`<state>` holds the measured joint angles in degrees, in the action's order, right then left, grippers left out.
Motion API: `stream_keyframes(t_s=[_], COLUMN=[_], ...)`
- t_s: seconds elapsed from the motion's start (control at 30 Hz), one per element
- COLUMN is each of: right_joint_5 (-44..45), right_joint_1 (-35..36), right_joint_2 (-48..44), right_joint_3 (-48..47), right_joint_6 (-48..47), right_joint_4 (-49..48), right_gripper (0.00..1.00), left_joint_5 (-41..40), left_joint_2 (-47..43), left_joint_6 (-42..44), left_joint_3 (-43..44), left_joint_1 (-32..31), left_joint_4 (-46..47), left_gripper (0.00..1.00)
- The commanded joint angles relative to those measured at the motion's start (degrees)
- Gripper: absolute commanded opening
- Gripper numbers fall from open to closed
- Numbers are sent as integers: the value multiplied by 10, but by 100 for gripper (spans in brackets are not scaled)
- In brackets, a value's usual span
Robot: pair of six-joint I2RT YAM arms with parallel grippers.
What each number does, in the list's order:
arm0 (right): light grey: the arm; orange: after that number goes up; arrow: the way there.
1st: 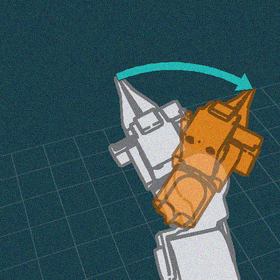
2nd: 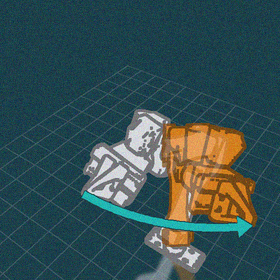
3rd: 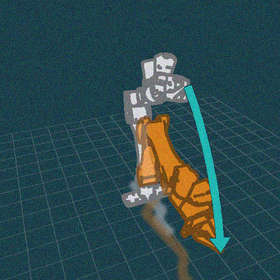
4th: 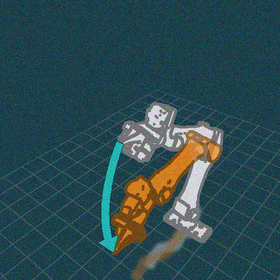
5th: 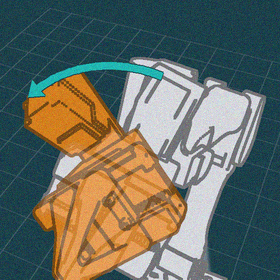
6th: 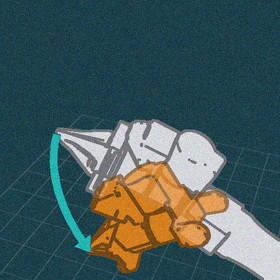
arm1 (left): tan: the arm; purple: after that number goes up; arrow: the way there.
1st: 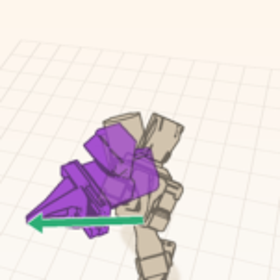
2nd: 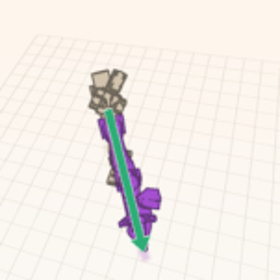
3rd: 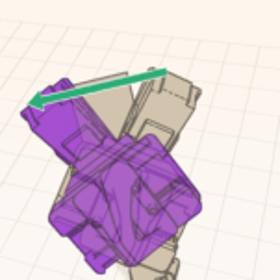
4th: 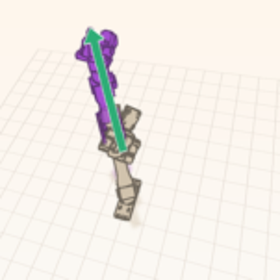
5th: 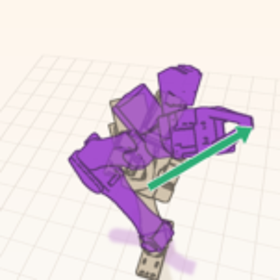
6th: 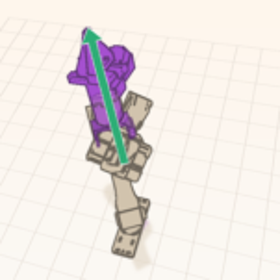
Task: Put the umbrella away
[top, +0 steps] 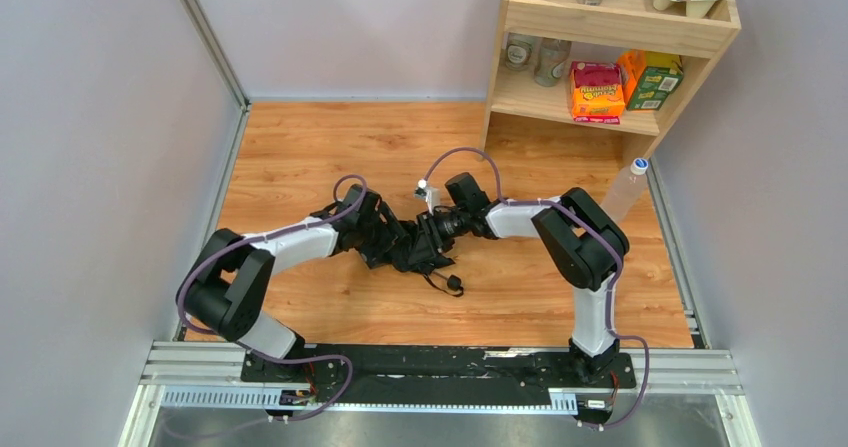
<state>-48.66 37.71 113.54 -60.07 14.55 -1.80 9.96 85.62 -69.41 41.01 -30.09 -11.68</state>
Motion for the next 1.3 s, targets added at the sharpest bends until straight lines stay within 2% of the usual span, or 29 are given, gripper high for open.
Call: stream_keyframes(t_s=[0.0,0.07,0.13,0.17,0.27,0.33,0.43,0.5,0.7,0.83,1.17,1.23,1.27], right_joint_5=[97,132,158,168,211,219,239,259,327,409,643,698,720], right_joint_1=[24,39,53,60,75,77,77,77,86,104,200,216,221], right_joint_2=[30,8,-12,-22,-59,-81,-110,-132,-221,-256,-163,-147,-138], right_joint_3=[39,36,39,43,56,61,59,53,52,50,32,34,34], right_joint_6=[-11,-17,-15,-9,0,10,20,24,-1,-30,-76,-78,-74], right_joint_4=[116,122,119,110,106,103,123,148,204,214,110,82,77], right_gripper=[0,1,8,10,15,24,37,52,88,99,100,98,94], left_joint_5=[-3,-8,-23,-27,-54,-63,-68,-65,-61,-60,-59,-63,-63], left_joint_2=[64,89,116,128,147,150,153,155,163,156,124,118,117], left_joint_6=[-34,-42,-39,-35,-25,-25,-27,-28,-23,-20,-25,-25,-26], left_joint_3=[28,21,14,9,-1,-22,-43,-56,-65,-66,-62,-61,-62], left_joint_1=[-35,-40,-40,-40,-40,-40,-40,-41,-40,-40,-40,-40,-41], left_joint_4=[0,5,1,1,-4,-3,10,31,43,40,11,5,6], left_gripper=[79,74,63,54,35,17,7,5,3,2,2,2,2])
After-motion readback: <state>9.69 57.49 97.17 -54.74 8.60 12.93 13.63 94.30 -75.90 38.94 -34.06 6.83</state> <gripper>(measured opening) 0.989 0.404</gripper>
